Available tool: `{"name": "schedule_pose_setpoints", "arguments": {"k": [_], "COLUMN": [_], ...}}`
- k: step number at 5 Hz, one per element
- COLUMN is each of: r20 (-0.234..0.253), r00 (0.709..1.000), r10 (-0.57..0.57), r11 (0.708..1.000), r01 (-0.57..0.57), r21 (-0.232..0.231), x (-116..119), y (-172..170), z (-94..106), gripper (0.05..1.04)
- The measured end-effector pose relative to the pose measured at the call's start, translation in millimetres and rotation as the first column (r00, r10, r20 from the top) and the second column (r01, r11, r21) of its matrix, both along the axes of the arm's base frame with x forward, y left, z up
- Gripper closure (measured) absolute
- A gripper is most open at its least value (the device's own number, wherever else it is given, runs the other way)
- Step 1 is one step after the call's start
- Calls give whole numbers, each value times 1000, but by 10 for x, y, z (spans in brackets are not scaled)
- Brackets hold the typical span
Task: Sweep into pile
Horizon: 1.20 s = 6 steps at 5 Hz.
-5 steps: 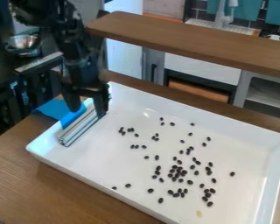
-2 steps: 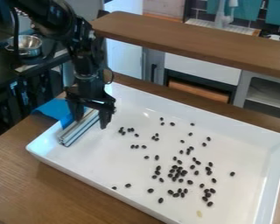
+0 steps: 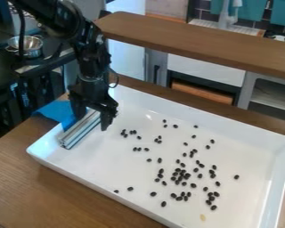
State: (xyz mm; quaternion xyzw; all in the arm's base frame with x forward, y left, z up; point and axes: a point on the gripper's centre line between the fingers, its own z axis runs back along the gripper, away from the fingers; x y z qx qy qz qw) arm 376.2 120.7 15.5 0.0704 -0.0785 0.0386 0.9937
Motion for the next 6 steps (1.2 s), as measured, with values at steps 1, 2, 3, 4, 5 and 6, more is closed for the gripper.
{"name": "schedule_pose_setpoints", "arguments": {"k": [1, 2, 3, 4, 5, 6], "r20": [-33, -37, -56, -67, -68, -87], "r00": [999, 999, 998, 998, 997, 996], "r10": [-8, 1, -3, -13, -27, -31], "r11": [1000, 1000, 1000, 1000, 999, 998], "r01": [8, -1, 4, 13, 26, 26], "r21": [6, 16, 5, -1, -21, -59], "x": [-47, -30, -44, -54, -56, -87], "y": [8, 33, 20, 11, -24, -88], "z": [-43, -72, -131, -153, -155, -158], "gripper": [84, 82, 112, 382, 673, 721]}}
